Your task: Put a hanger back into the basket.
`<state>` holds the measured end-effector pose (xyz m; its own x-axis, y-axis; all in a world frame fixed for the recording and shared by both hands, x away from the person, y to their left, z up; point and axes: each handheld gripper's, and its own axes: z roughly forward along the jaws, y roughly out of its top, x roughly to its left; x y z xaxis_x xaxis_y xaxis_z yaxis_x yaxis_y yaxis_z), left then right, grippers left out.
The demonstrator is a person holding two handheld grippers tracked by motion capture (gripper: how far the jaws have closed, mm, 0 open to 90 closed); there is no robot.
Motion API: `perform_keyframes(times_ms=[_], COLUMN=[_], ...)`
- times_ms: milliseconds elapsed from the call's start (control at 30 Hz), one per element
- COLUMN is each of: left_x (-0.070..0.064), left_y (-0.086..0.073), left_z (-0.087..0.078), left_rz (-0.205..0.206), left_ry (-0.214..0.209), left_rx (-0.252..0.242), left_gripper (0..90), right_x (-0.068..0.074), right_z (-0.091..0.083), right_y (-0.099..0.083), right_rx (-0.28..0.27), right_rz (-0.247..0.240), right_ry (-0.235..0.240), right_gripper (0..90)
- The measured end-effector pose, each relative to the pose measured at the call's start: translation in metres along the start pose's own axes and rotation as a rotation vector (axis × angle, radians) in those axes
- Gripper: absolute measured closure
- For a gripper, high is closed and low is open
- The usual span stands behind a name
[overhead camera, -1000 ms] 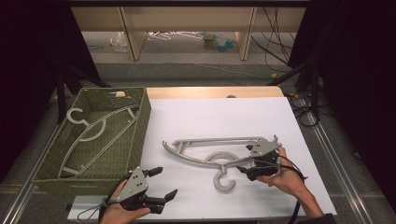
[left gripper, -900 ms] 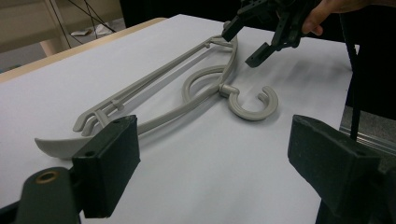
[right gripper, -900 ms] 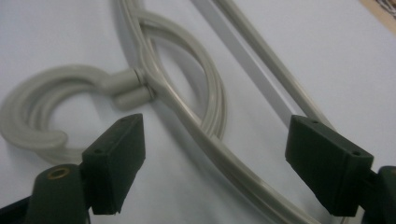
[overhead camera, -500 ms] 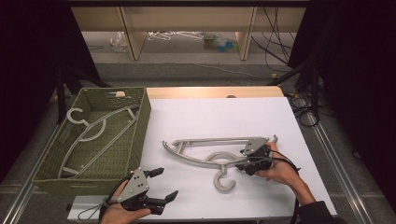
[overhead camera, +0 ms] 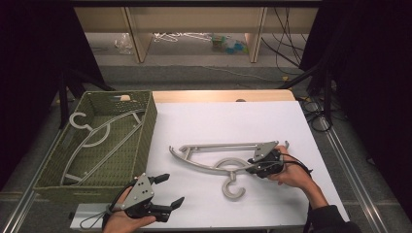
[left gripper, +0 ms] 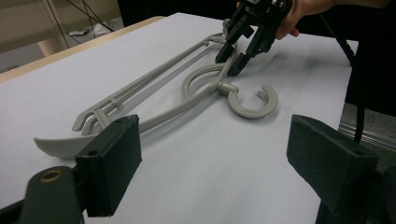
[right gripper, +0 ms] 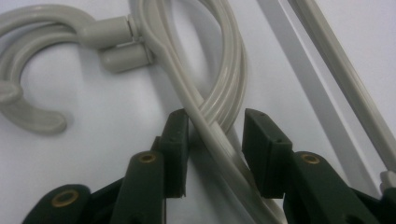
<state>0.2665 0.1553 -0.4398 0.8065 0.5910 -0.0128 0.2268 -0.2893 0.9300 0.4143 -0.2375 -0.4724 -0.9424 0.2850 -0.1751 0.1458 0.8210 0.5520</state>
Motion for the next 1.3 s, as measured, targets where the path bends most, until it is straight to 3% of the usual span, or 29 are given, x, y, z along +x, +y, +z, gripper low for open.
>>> perform_keyframes(times_ms=[133,267,400,467,533,733,833,900,1067,1133,1233,1300], left_x=[0.0,-0.001,0.001,0.0,0.001,0.001,0.001,0.002,0.003,0.003,0.003,0.004], left_y=[0.0,0.0,0.0,0.0,0.0,-0.001,-0.001,-0.001,-0.001,-0.001,-0.001,-0.001], left_z=[0.0,0.001,0.0,0.0,0.0,0.001,0.001,0.001,0.0,-0.001,0.0,0.0], left_rz=[-0.006,-0.005,0.025,-0.003,0.02,0.015,0.003,0.023,0.015,0.026,0.019,0.046], left_ry=[-0.005,-0.006,-0.012,-0.007,-0.006,0.004,-0.002,0.008,0.013,0.022,0.022,0.026], left_rx=[0.0,-0.001,0.002,-0.002,0.004,0.01,-0.002,0.008,0.001,0.009,0.004,0.005], left_gripper=[17.9,18.1,18.2,18.4,18.5,19.0,19.2,19.2,19.5,19.5,19.6,19.7], right_x=[0.0,-0.001,0.0,0.001,0.002,0.009,0.01,0.011,0.016,0.019,0.023,0.029], right_z=[-0.001,-0.004,-0.008,-0.011,-0.014,-0.022,-0.027,-0.031,-0.042,-0.045,-0.046,-0.044], right_y=[0.001,0.004,0.006,0.009,0.011,0.022,0.024,0.024,0.026,0.027,0.03,0.031], right_rx=[0.007,0.01,-0.002,-0.021,-0.028,-0.019,-0.041,-0.053,-0.097,-0.116,-0.127,-0.118], right_rz=[-0.08,-0.13,-0.161,-0.172,-0.192,-0.241,-0.261,-0.267,-0.28,-0.309,-0.329,-0.334], right_ry=[-0.001,0.008,0.021,0.036,0.034,0.041,0.049,0.047,0.069,0.056,0.071,0.108], right_gripper=[67.7,69.8,71.5,72.3,73.5,77.6,79.6,80.2,81.7,82.1,82.2,82.2])
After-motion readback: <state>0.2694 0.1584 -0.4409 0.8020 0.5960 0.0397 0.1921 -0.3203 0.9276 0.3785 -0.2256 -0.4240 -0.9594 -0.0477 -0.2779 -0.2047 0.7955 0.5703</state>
